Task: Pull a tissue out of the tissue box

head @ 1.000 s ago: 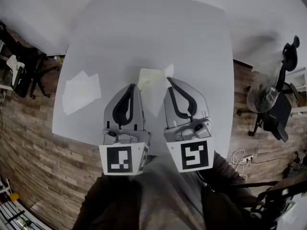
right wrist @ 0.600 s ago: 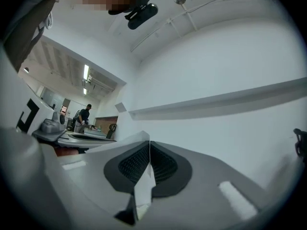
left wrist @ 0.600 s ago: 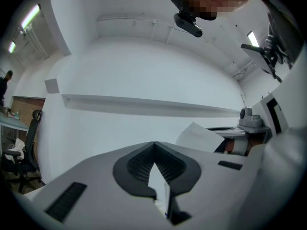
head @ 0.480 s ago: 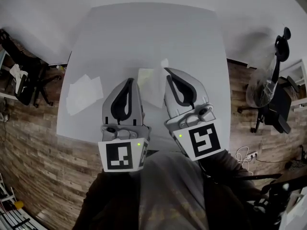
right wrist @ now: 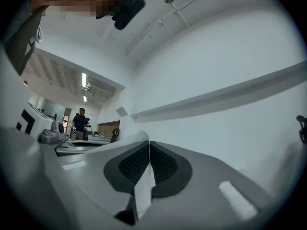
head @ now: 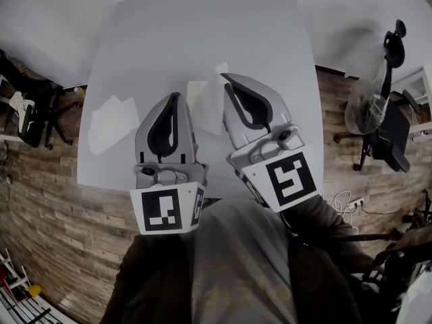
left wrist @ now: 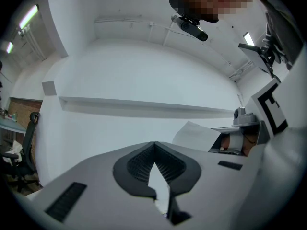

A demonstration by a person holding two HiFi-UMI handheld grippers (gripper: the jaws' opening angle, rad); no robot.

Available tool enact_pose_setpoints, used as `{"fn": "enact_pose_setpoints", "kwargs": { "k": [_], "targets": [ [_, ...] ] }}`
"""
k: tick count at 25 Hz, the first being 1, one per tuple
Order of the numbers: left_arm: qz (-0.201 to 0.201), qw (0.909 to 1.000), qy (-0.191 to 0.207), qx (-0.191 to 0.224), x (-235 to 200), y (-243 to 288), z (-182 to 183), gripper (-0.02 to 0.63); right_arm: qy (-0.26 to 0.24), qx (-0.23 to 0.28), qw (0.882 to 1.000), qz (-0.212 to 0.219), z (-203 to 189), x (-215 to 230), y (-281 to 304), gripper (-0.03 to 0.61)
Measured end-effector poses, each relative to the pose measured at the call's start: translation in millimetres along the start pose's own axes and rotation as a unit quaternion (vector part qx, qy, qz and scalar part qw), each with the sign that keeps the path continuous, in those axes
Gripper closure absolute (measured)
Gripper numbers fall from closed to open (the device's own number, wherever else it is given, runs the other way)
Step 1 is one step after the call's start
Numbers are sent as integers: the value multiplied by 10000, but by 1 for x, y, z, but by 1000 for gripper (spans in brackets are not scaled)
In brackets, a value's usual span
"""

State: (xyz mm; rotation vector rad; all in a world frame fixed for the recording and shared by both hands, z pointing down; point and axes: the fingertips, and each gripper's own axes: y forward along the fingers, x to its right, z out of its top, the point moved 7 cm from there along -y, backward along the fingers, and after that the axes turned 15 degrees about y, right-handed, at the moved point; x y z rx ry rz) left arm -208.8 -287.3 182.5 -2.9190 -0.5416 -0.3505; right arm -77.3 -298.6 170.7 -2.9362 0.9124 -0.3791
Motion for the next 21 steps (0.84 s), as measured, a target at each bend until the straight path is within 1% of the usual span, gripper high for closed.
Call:
{"fn": "enact_pose_setpoints", "kwargs": {
  "k": [21],
  "targets": [
    [0, 10000, -40, -46, 1, -1, -4, 617, 39, -15, 10000, 26, -3, 0, 1, 577]
  ]
}}
